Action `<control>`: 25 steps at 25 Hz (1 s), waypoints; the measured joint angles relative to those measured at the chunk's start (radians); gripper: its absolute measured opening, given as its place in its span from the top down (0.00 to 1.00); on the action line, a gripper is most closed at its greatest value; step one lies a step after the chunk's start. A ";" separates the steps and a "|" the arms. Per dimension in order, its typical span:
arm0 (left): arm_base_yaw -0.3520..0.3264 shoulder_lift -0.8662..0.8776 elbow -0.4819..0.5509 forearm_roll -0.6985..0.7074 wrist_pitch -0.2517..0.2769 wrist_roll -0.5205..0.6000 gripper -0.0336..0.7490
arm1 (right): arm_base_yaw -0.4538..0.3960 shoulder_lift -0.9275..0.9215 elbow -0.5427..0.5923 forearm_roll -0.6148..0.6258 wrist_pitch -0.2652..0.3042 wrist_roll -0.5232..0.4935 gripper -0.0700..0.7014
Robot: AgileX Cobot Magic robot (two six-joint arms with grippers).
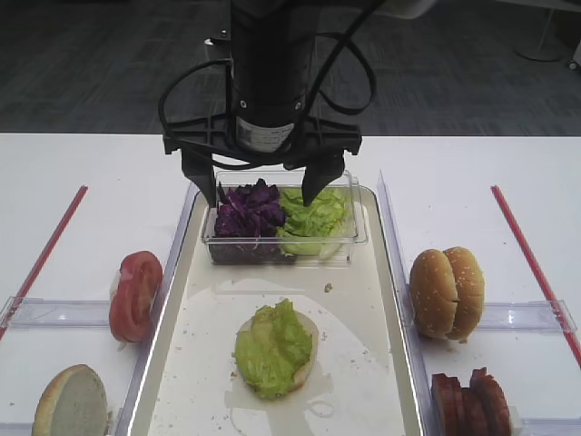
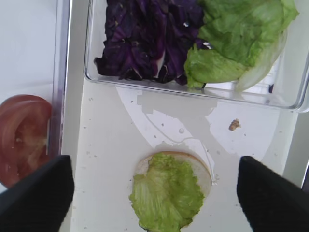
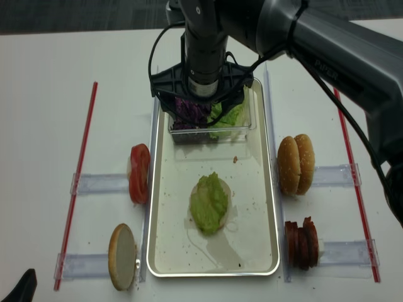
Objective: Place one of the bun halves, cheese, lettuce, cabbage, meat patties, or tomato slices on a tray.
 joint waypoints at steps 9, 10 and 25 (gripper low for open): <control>0.000 0.000 0.000 0.000 0.000 0.000 0.08 | -0.131 0.000 0.000 0.012 0.001 -0.096 0.01; 0.000 0.000 0.000 0.000 0.000 0.000 0.08 | -0.158 0.000 0.000 0.012 0.001 -0.116 0.01; 0.000 0.000 0.000 0.000 0.000 0.000 0.08 | -0.659 0.000 0.000 -0.008 0.002 -0.403 0.01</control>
